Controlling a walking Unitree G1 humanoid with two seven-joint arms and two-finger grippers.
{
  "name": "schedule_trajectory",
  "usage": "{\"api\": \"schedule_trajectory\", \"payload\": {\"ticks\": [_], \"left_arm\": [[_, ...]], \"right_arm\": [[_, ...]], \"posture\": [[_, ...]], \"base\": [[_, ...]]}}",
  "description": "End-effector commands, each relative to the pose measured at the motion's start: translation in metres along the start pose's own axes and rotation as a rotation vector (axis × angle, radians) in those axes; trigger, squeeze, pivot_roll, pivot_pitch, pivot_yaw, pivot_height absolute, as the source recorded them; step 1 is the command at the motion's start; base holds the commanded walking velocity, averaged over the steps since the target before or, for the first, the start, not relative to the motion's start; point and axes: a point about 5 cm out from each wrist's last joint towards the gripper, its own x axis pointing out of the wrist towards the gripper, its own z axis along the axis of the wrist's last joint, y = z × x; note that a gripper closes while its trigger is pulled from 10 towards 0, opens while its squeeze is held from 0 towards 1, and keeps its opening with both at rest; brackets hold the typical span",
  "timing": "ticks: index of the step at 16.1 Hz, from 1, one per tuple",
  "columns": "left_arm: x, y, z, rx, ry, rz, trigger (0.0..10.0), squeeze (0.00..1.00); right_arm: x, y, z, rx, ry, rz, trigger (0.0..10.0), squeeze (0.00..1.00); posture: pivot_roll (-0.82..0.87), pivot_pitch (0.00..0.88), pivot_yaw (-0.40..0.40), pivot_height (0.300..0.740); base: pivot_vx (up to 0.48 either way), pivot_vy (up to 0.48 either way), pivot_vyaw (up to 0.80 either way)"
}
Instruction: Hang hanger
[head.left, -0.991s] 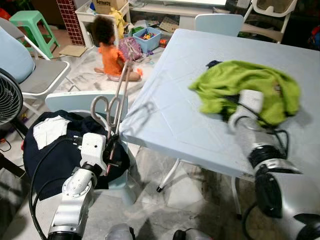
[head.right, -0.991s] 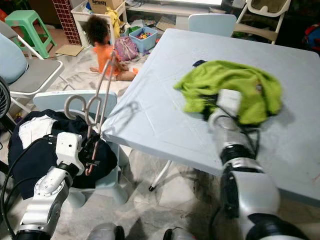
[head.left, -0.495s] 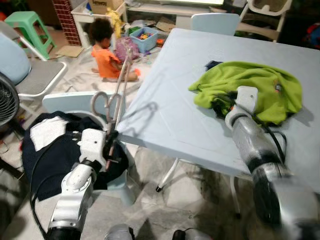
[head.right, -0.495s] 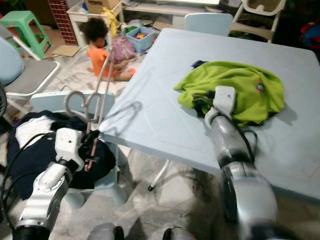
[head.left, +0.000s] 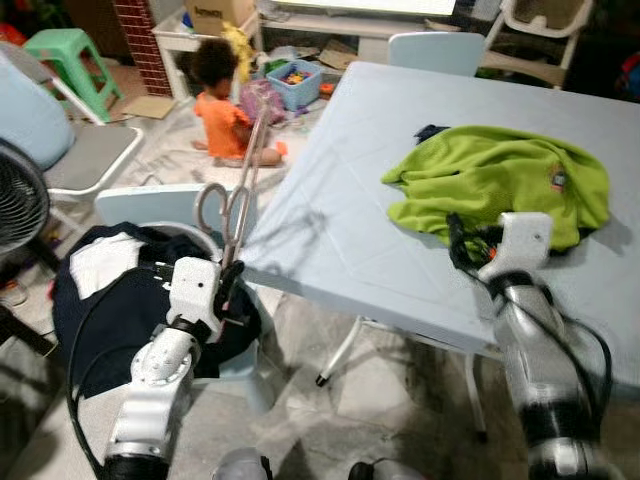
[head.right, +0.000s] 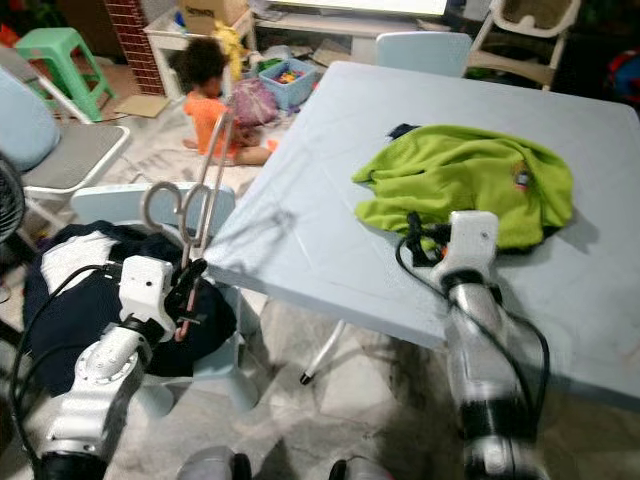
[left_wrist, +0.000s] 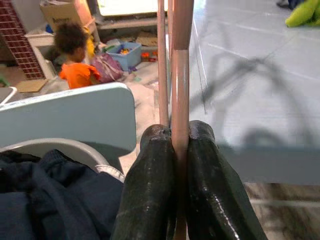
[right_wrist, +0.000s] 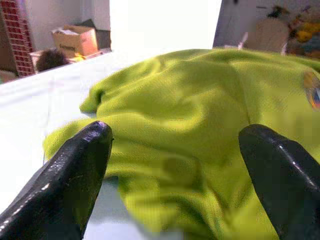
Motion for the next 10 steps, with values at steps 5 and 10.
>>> {"api": "schedule_trajectory", "payload": {"ticks": [5,10], "left_arm": [[0.007,-0.019,0.008,0.004,-0.041,-0.069,10.0,0.0],[0.012,-0.024,0.009,-0.007,-0.039,-0.104,10.0,0.0]], "right_arm": [[-0.016,0.002,-0.009,0.078,0.063,-0.068,10.0,0.0],[-0.011,0.015,-0.005,0.023,0.072,-0.036,10.0,0.0]], "posture": [[-0.03,0.0,0.029,0.74],[-0.04,0.0,0.029,0.74]], "base": [[0.0,0.0,0.0],[0.0,0.0,0.0]]}}
